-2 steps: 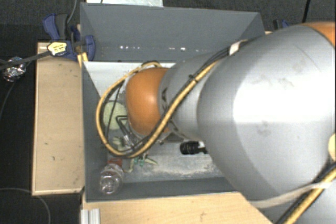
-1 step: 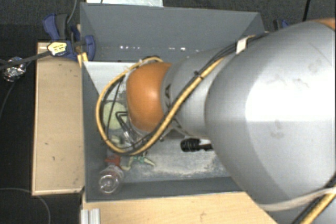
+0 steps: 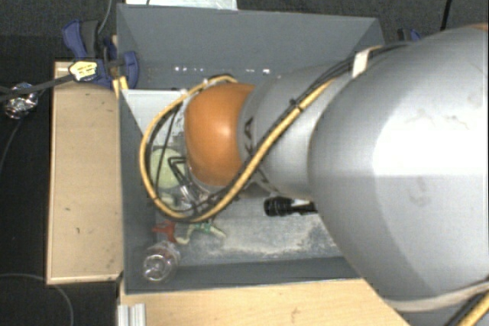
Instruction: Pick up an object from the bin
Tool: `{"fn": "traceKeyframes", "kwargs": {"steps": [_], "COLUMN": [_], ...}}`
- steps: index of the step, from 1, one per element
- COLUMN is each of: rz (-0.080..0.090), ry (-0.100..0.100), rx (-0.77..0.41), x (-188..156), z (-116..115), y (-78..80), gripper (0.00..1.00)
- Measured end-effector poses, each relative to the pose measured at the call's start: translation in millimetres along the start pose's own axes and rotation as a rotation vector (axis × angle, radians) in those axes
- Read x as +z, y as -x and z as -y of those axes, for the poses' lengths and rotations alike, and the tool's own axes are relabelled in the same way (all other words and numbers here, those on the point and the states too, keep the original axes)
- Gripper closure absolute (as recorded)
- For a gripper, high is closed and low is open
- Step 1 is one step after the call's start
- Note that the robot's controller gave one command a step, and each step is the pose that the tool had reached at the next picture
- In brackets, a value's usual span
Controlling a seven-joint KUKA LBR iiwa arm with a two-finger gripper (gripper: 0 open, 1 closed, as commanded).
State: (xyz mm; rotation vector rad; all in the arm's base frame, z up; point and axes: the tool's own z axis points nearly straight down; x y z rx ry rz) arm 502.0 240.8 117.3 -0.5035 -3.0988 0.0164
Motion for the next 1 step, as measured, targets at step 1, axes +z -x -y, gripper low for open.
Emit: {"fn": "traceKeyframes", "kwargs": {"steps": [1], "rz": [-0.001], "ry": [-0.01], "rx": [-0.003], "x": [-9.1], "z": [2.1], "y": [0.5], "gripper": [1.0]}}
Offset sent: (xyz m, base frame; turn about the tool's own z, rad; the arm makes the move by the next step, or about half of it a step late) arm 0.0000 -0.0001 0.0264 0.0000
